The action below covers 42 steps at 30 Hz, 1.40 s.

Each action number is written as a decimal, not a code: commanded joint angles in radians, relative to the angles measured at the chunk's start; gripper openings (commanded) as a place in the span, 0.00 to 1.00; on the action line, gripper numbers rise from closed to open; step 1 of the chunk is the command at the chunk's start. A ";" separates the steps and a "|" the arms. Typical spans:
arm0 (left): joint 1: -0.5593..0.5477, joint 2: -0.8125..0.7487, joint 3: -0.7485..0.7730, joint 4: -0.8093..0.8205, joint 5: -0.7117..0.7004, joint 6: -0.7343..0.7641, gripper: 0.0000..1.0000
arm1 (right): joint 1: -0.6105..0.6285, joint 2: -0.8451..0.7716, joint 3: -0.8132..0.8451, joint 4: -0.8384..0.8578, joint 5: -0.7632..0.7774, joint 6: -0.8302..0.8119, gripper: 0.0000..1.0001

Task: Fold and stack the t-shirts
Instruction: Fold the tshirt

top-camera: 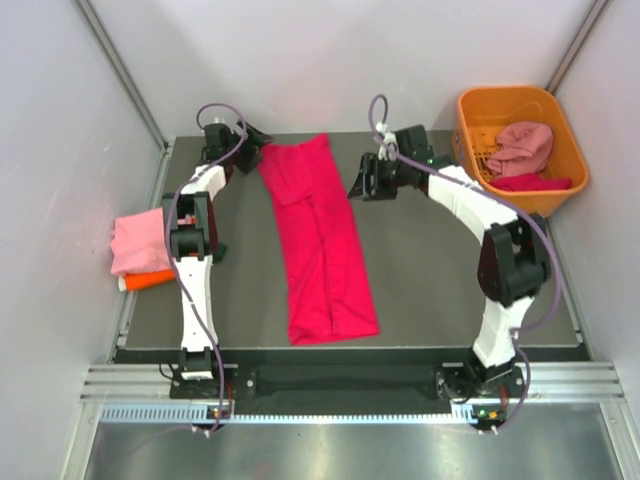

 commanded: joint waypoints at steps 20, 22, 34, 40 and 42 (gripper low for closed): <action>0.018 -0.533 -0.494 -0.056 -0.075 0.076 0.95 | -0.151 0.452 0.255 0.001 -0.306 -0.010 0.56; 0.016 -0.566 -0.526 -0.066 -0.076 0.073 0.95 | -0.142 0.457 0.247 0.009 -0.303 0.000 0.55; 0.012 -0.647 -0.597 -0.142 -0.095 0.116 0.93 | -0.072 0.445 0.171 0.107 -0.255 0.075 0.52; 0.004 -0.649 -0.600 -0.168 -0.110 0.146 0.92 | -0.063 0.457 0.175 0.123 -0.249 0.095 0.35; -0.001 -0.635 -0.595 -0.171 -0.110 0.152 0.91 | -0.069 0.466 0.178 0.133 -0.246 0.105 0.21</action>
